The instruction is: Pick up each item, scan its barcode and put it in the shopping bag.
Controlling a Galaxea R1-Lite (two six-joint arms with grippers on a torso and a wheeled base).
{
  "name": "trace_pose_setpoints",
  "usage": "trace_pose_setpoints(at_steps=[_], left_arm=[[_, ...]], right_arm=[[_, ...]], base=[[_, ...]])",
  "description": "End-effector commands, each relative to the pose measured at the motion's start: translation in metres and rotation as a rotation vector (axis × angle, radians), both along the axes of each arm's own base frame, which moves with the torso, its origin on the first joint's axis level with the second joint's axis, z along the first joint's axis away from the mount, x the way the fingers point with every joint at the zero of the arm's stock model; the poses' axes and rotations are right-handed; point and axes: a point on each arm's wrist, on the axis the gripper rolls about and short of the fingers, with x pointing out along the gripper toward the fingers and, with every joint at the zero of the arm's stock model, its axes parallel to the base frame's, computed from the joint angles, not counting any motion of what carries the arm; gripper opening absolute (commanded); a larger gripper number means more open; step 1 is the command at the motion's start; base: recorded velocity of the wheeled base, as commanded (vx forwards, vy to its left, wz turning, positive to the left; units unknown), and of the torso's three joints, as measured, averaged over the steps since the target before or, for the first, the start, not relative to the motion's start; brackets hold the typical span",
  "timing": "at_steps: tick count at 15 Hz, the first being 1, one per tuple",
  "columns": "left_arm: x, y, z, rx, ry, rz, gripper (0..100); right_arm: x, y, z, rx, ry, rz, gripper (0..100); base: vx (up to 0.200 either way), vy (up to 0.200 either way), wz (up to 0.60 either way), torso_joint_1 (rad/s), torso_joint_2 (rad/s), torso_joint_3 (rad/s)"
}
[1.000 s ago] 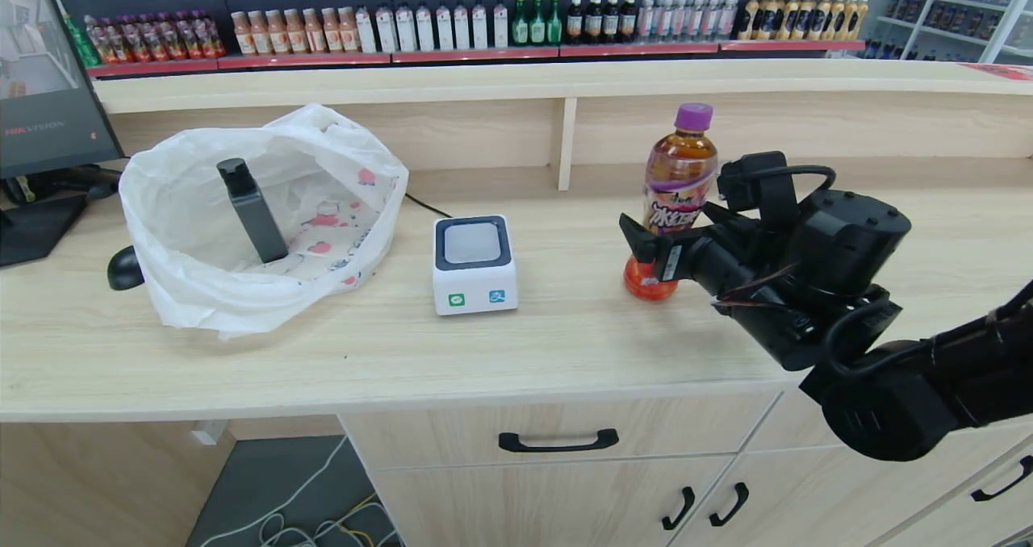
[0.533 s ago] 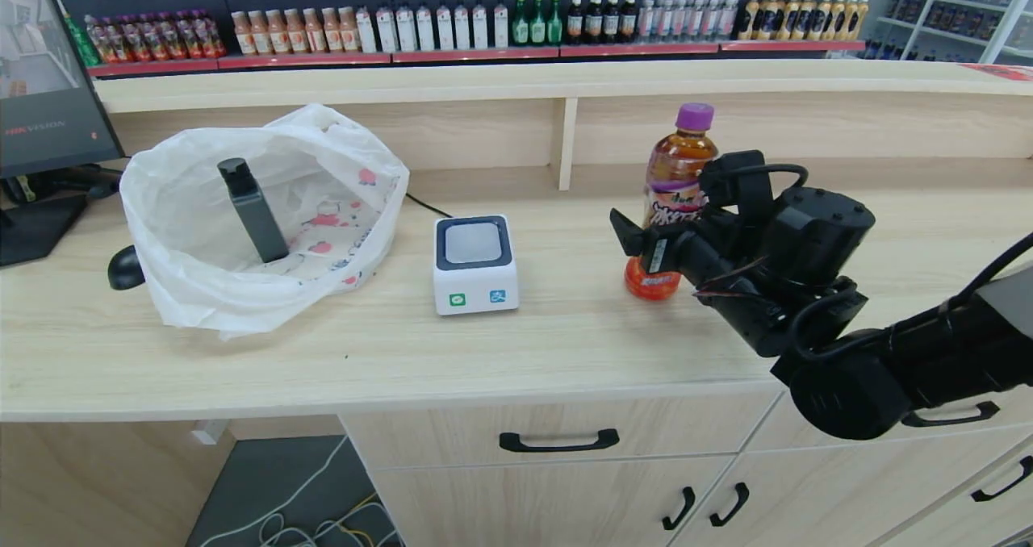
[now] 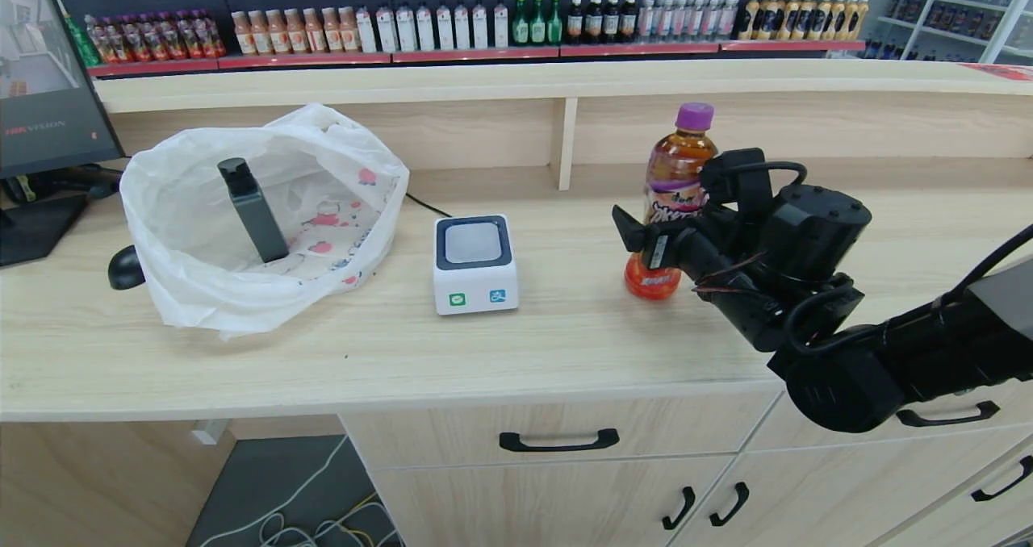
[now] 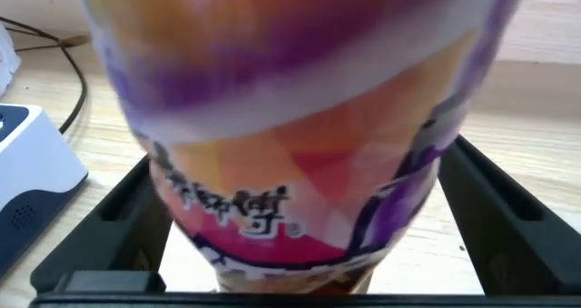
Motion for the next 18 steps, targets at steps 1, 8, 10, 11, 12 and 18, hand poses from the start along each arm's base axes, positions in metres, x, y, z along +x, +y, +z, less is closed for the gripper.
trace_pose_setpoints(at_steps=[1,8,10,11,12,18], left_arm=[[0.0,0.0,0.0,0.0,0.0,-0.002,100],[0.0,0.0,0.0,0.0,0.0,-0.002,100],[0.0,0.0,0.0,0.0,0.0,0.0,100],[0.0,0.0,0.0,0.0,0.0,0.0,100],[0.0,0.0,0.0,0.0,0.0,0.0,100],[0.0,0.0,0.0,0.0,0.0,0.0,100]], right_arm=[[0.001,-0.002,0.001,0.002,-0.004,-0.005,100],[0.0,0.0,0.002,0.001,-0.008,-0.003,0],[-0.001,-0.001,0.004,0.002,-0.012,0.0,0],[-0.001,-0.001,0.004,0.004,-0.015,-0.001,0],[-0.002,-0.001,0.005,0.006,-0.017,-0.001,0],[-0.008,-0.002,0.016,0.019,-0.04,0.01,0]], base=[[0.0,0.0,0.0,0.0,0.0,0.0],[0.0,0.0,0.0,0.0,0.0,0.0],[0.0,0.0,0.0,0.0,0.0,0.0],[0.0,0.0,0.0,0.0,0.0,0.0],[0.0,0.0,0.0,0.0,0.0,0.0],[0.0,0.0,0.0,0.0,0.0,0.0]])
